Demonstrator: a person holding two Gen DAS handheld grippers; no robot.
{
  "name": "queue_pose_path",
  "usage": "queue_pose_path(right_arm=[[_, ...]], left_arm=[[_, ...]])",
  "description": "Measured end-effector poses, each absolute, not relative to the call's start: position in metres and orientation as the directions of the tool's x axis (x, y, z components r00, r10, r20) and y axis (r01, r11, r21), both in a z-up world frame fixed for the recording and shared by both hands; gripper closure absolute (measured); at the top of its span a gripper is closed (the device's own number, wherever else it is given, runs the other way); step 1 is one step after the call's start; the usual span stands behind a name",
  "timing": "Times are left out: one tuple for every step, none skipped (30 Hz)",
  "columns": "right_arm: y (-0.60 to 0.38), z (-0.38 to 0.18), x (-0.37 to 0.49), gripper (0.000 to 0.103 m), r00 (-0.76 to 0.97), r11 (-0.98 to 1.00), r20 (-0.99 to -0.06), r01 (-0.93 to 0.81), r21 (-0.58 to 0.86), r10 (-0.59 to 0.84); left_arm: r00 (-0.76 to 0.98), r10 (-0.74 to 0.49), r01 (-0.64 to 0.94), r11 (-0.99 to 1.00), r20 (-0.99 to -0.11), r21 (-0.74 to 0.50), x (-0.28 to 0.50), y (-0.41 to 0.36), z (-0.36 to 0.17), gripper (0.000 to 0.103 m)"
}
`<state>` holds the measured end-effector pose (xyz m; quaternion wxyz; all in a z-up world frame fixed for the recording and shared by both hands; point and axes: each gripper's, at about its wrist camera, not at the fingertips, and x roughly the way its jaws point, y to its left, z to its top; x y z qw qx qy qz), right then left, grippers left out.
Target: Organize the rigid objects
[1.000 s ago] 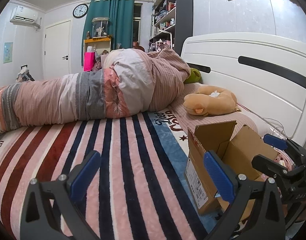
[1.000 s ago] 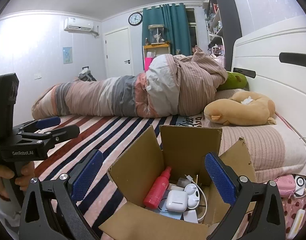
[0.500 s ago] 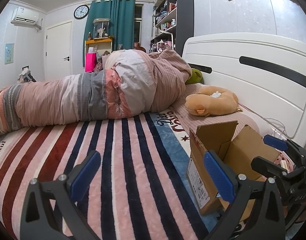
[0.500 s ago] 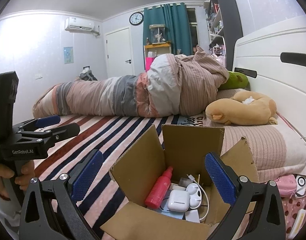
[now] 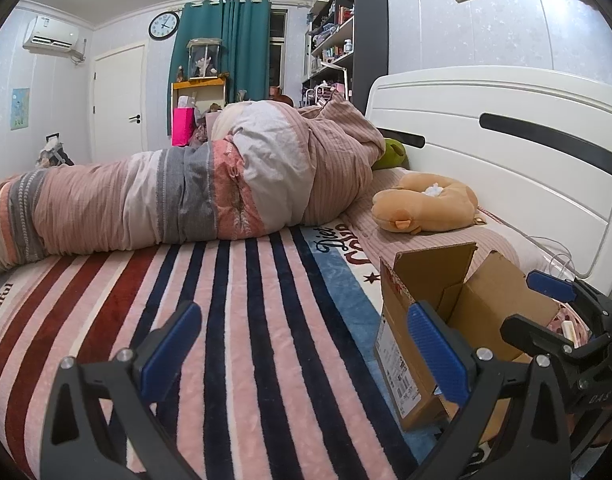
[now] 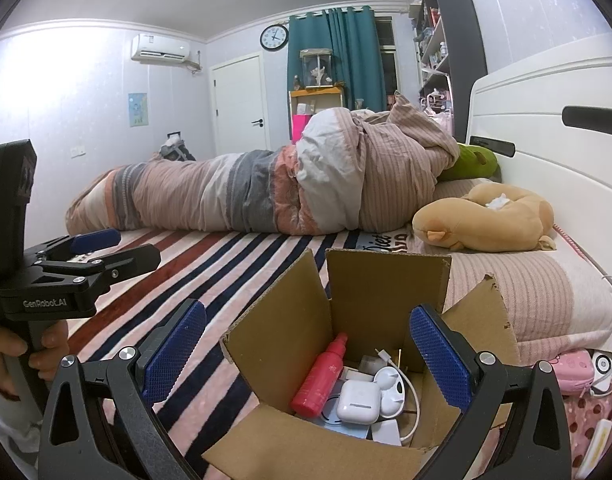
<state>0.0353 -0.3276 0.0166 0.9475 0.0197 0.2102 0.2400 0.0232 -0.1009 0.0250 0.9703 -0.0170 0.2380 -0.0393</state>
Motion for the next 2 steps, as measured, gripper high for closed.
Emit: queue_pose_path(right_arm=[[-0.3276,0.0162,0.0354,0.000,0.796,0.884,-0.389,-0.446,0.139,0.463],[-0.3275,0.0161,0.0355,0.000,0.797,0.884,-0.389,-0.446,0.139,0.463]], left_arm=[[0.883,-0.083,0.067,0.996,-0.462,-0.052,0.0234,-0.1000,0.0252,0.001],[0.883,-0.082,0.065,0.997,-0.462,-0.053,0.0233,-0.0988,0.0259,0.001]])
